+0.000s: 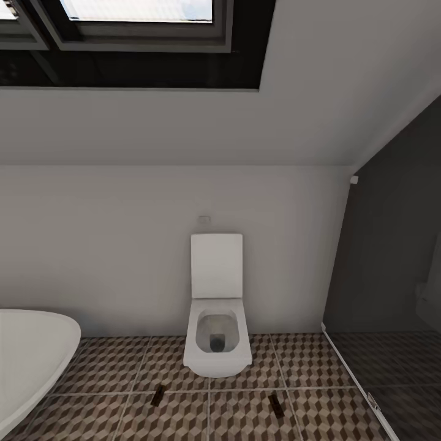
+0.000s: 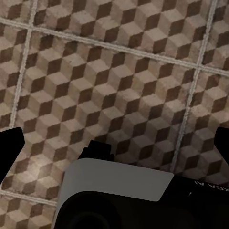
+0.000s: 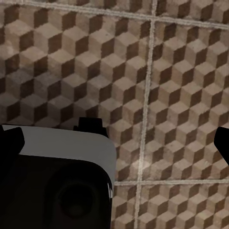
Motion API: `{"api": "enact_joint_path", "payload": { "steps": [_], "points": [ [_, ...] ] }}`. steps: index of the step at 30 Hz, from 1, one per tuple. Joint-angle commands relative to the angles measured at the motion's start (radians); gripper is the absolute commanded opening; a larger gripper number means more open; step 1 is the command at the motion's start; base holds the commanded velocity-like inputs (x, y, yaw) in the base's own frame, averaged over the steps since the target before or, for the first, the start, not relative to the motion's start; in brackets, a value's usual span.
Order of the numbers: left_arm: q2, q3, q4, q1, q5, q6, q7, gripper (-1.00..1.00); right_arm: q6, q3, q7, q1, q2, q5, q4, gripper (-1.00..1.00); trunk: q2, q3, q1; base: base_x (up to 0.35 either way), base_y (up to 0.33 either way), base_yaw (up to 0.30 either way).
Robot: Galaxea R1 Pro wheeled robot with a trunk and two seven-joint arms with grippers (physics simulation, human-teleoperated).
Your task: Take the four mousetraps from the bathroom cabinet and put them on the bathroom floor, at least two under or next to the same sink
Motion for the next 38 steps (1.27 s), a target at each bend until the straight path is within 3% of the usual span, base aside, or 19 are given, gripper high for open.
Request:
{"api": "enact_joint_path", "payload": {
  "steps": [1, 38],
  "points": [
    [0.000, -0.009, 0.000, -0.001, 0.006, -0.003, 0.004, 1.00, -0.004, -0.009, -0.003, -0.001, 0.000, 0.010, 0.002, 1.00, -0.001, -0.001, 0.000, 0.000, 0.000, 0.000],
    [0.000, -0.009, 0.000, 0.000, 0.006, -0.003, 0.004, 1.00, -0.004, -0.008, -0.003, -0.001, 0.000, 0.010, 0.002, 1.00, -0.001, -0.001, 0.000, 0.000, 0.000, 0.000]
  ]
}}
